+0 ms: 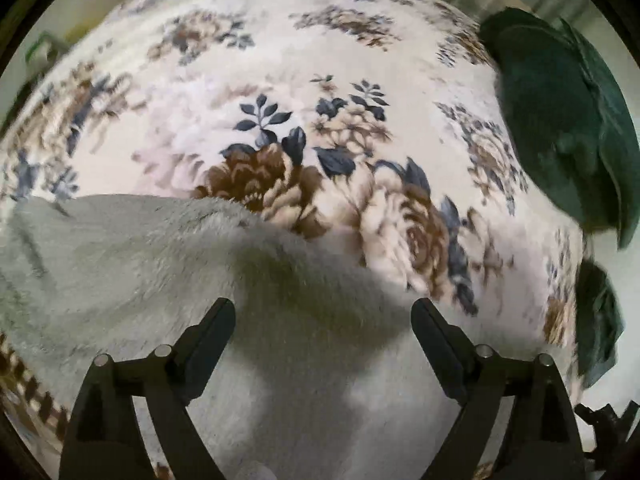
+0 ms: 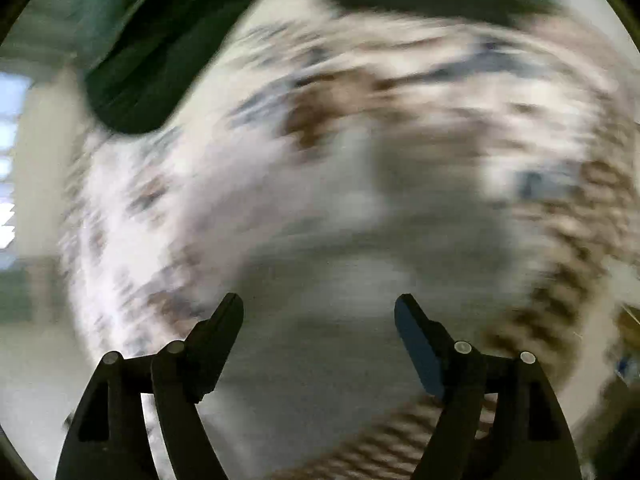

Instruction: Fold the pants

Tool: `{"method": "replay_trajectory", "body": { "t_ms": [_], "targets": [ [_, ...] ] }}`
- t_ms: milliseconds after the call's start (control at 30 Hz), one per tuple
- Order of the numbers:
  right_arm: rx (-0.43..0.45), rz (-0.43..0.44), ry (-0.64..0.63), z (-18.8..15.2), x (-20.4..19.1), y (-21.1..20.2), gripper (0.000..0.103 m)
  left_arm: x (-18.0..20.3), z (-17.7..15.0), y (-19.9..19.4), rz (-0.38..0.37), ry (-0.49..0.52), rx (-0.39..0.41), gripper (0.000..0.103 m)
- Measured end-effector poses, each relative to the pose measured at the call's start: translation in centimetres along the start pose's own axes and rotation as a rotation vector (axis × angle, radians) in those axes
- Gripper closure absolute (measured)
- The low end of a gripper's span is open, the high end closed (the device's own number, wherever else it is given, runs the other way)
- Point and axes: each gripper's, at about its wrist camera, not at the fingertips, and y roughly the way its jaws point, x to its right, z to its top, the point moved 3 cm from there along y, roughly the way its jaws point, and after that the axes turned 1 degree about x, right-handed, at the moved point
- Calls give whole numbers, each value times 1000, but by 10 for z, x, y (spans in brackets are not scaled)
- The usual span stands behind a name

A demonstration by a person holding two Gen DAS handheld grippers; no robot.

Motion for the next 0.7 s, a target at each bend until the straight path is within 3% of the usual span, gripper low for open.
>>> {"method": "replay_trajectory", "body": {
  "t_ms": [33,100,233,267,300,433,467,533,567,600,667,700],
  "targets": [
    [7,-39,63,0,25,-5,23,0,-7,-4,11,5,5,13],
    [13,-21,173,0,66,-2,26,-5,-24,-10,7,-11,2,13],
    [-37,45,237,3,96,30,44,-20,-56,-2,18,-64,-55,13],
    [-39,47,232,3,96,37,62,-27,-62,-1,32,-70,-64,13],
    [-31,22,233,3,97,42,99,-34,-69,0,49,-72,-73,13],
    [103,-139,187,-1,96,23,99,-67,-89,-9,74,-106,-88,13],
    [108,-153,177,1,96,22,99,-77,-92,-12,77,-123,-89,13],
    [21,-100,176,2,94,33,95,-100,-99,-19,83,-163,-92,13],
    [-33,-78,164,0,89,41,83,-115,-102,-24,88,-186,-94,13],
    [-77,-88,137,-5,81,44,62,-127,-105,-28,94,-207,-93,13],
    [-59,-71,66,-20,58,33,47,-160,-108,-39,103,-269,-89,13],
    [-48,-71,23,-31,45,28,47,-186,-108,-46,112,-313,-81,13]
  ]
}}
